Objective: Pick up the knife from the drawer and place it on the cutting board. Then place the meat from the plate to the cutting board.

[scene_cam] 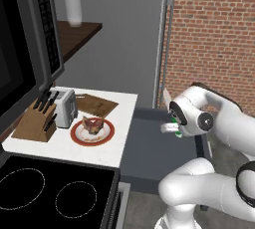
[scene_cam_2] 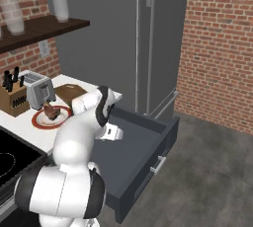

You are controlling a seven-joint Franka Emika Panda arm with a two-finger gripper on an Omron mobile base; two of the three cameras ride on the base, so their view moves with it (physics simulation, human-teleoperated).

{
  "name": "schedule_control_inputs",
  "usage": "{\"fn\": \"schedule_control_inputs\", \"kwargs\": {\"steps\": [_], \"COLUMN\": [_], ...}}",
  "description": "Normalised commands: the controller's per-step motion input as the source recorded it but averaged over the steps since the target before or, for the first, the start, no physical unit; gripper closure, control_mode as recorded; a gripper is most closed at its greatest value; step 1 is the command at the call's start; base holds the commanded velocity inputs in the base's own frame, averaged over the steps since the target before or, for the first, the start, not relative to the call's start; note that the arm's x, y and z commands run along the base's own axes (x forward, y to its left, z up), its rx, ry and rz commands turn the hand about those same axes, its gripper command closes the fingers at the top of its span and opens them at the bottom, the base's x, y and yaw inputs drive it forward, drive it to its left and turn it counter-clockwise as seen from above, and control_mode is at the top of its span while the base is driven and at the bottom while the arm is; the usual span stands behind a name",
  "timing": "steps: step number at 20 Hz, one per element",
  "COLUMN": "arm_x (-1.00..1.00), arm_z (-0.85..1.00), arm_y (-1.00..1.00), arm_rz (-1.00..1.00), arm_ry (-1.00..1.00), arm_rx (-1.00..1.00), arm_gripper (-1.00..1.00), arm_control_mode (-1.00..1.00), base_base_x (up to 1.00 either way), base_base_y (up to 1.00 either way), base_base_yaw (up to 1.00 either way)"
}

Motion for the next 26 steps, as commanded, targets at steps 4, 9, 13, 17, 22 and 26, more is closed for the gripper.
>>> {"fn": "schedule_control_inputs", "kwargs": {"steps": [4, 9, 13, 17, 22, 26], "arm_x": [0.5, 0.62, 0.54, 0.65, 0.71, 0.82], "arm_z": [1.0, 1.0, 1.0, 0.96, 0.29, 0.08], "arm_y": [0.64, 0.54, 0.42, 0.44, 0.49, 0.56], "arm_rz": [0.0, 0.0, 0.0, 0.0, 0.0, 0.0], "arm_ry": [0.13, 0.2, 0.28, 0.46, 0.38, 0.23], "arm_rx": [0.0, 0.0, 0.0, 0.0, -0.01, -0.05], "arm_gripper": [1.0, 1.0, 1.0, 1.0, 1.0, 1.0], "arm_control_mode": [-1.0, -1.0, -1.0, -1.0, -1.0, -1.0], "base_base_x": [0.0, 0.0, 0.0, 0.0, 0.0, 0.0], "base_base_y": [0.0, 0.0, 0.0, 0.0, 0.0, 0.0], "base_base_yaw": [0.0, 0.0, 0.0, 0.0, 0.0, 0.0]}}
